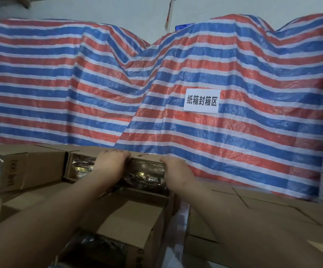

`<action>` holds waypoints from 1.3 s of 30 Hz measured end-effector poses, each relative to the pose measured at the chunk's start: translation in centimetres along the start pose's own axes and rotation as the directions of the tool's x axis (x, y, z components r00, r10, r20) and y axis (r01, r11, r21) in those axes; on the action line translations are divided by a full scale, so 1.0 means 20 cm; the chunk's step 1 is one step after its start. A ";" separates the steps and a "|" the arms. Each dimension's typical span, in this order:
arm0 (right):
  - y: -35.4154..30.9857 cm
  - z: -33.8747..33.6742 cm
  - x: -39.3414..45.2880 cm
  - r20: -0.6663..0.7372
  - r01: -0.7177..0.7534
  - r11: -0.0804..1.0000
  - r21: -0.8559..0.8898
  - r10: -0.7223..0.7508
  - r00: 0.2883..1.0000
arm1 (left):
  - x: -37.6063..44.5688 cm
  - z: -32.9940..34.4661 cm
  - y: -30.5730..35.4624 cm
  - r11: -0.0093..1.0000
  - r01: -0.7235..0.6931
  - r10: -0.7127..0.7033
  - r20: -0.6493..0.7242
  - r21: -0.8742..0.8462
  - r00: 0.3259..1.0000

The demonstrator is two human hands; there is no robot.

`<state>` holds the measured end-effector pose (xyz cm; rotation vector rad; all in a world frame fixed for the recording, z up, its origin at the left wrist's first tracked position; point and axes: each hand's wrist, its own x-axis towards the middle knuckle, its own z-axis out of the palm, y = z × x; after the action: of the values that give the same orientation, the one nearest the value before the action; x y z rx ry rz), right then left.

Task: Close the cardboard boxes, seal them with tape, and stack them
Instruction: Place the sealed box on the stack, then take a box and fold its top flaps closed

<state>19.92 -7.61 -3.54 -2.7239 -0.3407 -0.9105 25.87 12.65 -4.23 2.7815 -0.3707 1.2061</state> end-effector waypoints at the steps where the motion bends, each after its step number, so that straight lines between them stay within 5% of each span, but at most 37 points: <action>1: 0.00 -0.05 0.00 -0.002 -0.012 1.000 0.022 0.012 1.000 | 0.00 -0.05 0.02 0.997 0.013 -0.014 -0.008 -0.070 1.000; 11: 0.08 -0.74 -0.21 0.028 -0.067 0.989 0.129 0.064 0.998 | -0.01 -0.62 0.36 0.909 -0.006 -0.008 -0.033 -0.417 0.999; 18: 0.24 -1.20 -0.51 0.157 -0.188 0.967 0.175 0.161 0.974 | -0.15 -0.94 0.73 0.472 0.279 0.020 0.326 -0.836 0.945; 22: 0.34 -1.38 -0.70 0.340 -0.340 0.920 0.192 0.263 0.903 | -0.31 -1.03 0.93 0.199 0.576 0.101 0.601 -0.793 0.793; 27: 0.51 -1.42 -0.92 0.502 -0.548 0.801 0.240 0.381 0.777 | -0.49 -1.02 1.15 0.129 0.737 0.196 0.745 -0.664 0.637; 39: 0.95 -1.11 -1.22 0.553 -0.729 0.576 0.370 0.493 0.671 | -0.64 -0.66 1.42 0.007 0.828 0.207 0.811 -0.561 0.548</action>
<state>-5.67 -35.60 -4.31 -2.1443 0.2739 -0.0137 0.83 -10.10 -4.96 1.5639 -0.2397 -0.4913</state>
